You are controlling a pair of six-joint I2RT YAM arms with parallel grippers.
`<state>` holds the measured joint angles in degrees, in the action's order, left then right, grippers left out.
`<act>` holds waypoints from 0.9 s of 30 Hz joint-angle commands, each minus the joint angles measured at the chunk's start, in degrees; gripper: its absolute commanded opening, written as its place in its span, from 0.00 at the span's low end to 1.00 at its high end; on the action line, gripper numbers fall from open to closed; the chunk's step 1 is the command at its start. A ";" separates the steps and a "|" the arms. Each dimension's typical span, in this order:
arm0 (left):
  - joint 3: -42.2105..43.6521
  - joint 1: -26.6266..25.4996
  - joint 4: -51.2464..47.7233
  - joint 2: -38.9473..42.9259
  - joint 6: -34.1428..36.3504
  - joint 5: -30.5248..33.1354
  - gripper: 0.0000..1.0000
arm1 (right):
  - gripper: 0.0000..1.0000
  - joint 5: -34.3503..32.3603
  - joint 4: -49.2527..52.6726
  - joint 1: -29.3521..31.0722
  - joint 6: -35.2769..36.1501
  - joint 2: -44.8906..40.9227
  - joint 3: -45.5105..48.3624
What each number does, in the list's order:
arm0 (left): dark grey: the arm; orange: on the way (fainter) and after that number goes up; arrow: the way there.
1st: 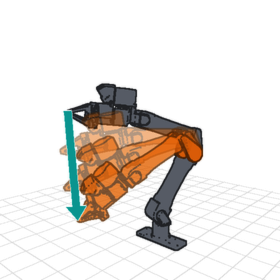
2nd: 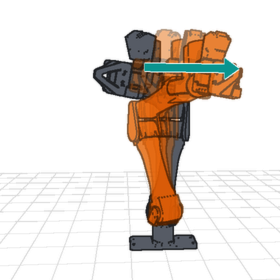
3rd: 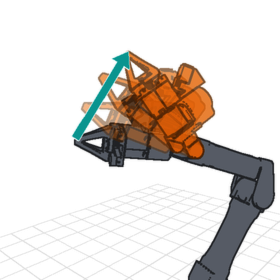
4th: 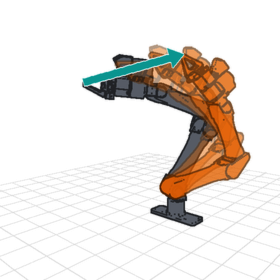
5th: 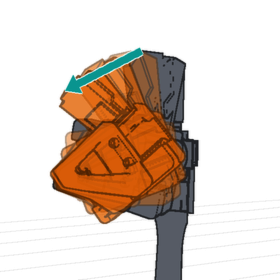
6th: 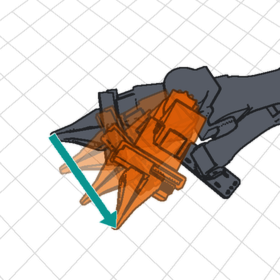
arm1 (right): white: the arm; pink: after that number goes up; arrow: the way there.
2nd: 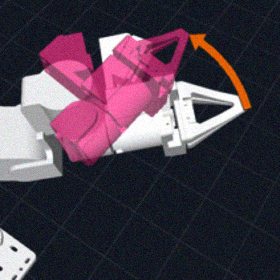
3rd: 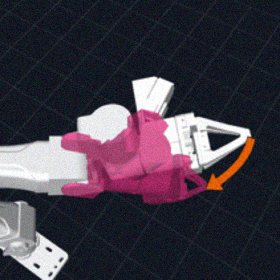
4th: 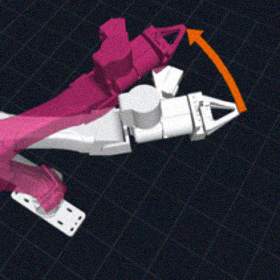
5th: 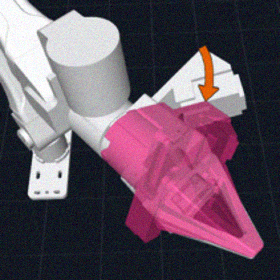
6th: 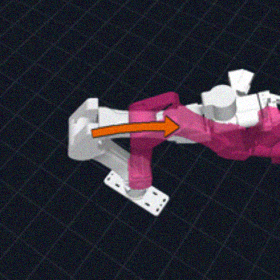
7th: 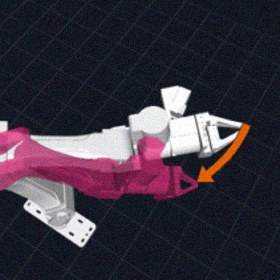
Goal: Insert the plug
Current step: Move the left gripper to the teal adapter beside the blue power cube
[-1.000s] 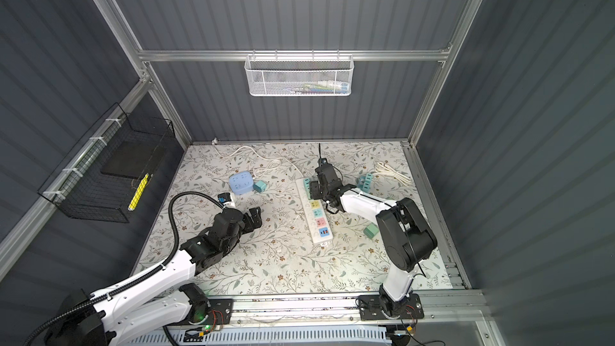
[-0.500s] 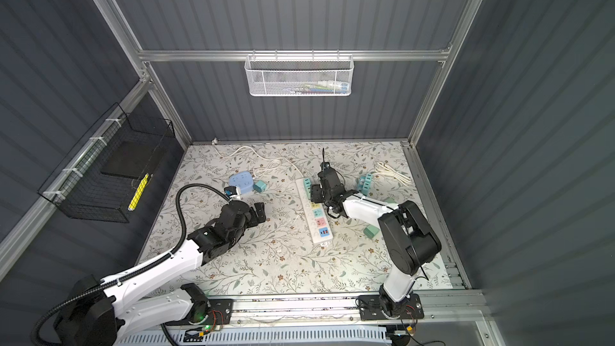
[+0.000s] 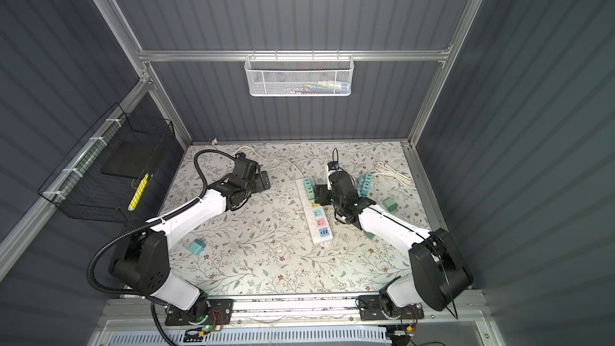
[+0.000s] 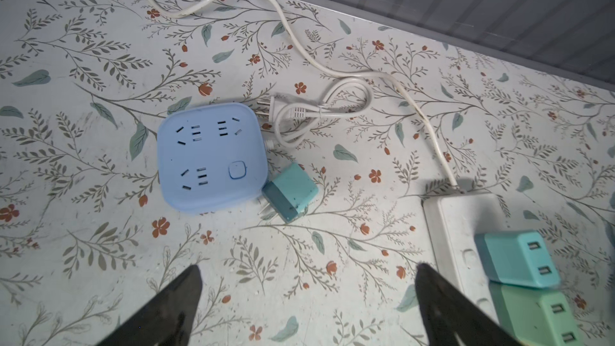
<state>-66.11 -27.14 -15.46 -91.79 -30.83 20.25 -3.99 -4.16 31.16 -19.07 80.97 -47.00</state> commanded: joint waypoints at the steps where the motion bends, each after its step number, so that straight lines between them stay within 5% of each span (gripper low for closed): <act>1: -5.47 2.37 -5.63 -3.28 2.91 -3.49 1.00 | 0.78 0.32 -2.43 -0.13 -0.21 -2.03 2.59; 13: -22.08 4.02 -13.55 -19.18 19.38 -9.69 0.96 | 0.80 -1.96 -13.34 -0.14 -2.29 -4.52 10.87; 27: -28.42 4.02 -13.50 -28.45 25.75 -11.78 0.88 | 0.81 -3.38 -13.59 -0.13 -2.30 -3.20 10.90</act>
<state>-91.92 -23.16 -27.90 -118.58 -7.55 9.28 -6.44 -16.73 31.16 -21.02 77.38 -36.29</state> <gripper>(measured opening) 0.882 0.812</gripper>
